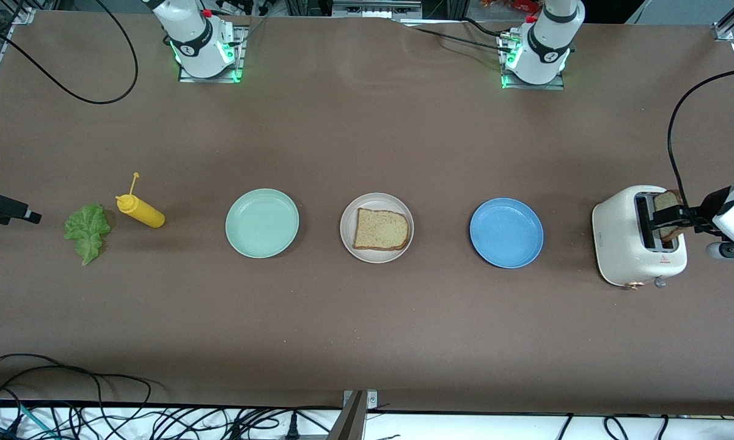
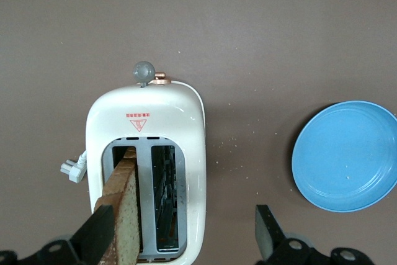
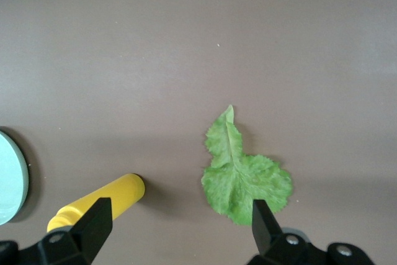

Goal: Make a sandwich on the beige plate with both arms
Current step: 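Lower the right gripper onto the green lettuce leaf and close it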

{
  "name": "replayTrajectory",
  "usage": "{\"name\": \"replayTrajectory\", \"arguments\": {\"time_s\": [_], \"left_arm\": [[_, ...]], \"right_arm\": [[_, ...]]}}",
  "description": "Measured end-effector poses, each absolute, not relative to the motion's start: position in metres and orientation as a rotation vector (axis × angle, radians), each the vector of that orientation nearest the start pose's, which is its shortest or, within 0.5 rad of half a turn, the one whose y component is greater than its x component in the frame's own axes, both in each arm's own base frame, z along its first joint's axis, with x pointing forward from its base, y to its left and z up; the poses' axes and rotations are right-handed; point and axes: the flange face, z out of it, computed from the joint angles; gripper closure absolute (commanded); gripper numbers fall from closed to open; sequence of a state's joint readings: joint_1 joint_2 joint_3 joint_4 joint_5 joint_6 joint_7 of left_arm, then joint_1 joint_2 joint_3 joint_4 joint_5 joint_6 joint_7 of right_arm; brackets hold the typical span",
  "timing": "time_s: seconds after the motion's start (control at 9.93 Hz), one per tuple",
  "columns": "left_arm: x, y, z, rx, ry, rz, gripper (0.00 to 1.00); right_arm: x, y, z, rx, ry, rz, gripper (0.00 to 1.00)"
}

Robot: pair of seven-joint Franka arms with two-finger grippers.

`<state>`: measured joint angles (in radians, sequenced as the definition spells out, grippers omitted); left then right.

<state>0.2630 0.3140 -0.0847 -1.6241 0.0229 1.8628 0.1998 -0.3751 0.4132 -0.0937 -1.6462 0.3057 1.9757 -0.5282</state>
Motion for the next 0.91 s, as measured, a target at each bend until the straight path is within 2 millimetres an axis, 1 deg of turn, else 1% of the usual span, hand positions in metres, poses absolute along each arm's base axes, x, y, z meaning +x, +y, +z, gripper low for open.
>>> {"name": "replayTrajectory", "arguments": {"time_s": [0.2,0.3,0.4,0.6,0.81,0.91], "left_arm": [[0.632,0.121,0.434,-3.158,0.041,0.116,0.00],[0.632,0.121,0.433,-3.158,0.041,0.118,0.00],[0.632,0.121,0.433,-3.159,0.041,0.120,0.00],[0.633,0.121,0.431,-3.159,0.042,0.125,0.00],[0.633,0.120,0.429,-3.160,0.043,0.129,0.00],[0.633,0.120,0.429,-3.160,0.043,0.129,0.00]], "right_arm": [[0.605,-0.270,0.339,-2.911,0.125,0.028,0.03],[0.609,-0.266,0.324,-2.930,0.127,0.051,0.00],[0.614,-0.263,0.308,-2.950,0.124,0.048,0.00],[0.621,-0.263,0.269,-2.981,0.128,0.026,0.00],[0.620,-0.261,0.234,-3.003,0.123,0.037,0.00],[0.618,-0.260,0.222,-3.021,0.113,0.036,0.00]]}}
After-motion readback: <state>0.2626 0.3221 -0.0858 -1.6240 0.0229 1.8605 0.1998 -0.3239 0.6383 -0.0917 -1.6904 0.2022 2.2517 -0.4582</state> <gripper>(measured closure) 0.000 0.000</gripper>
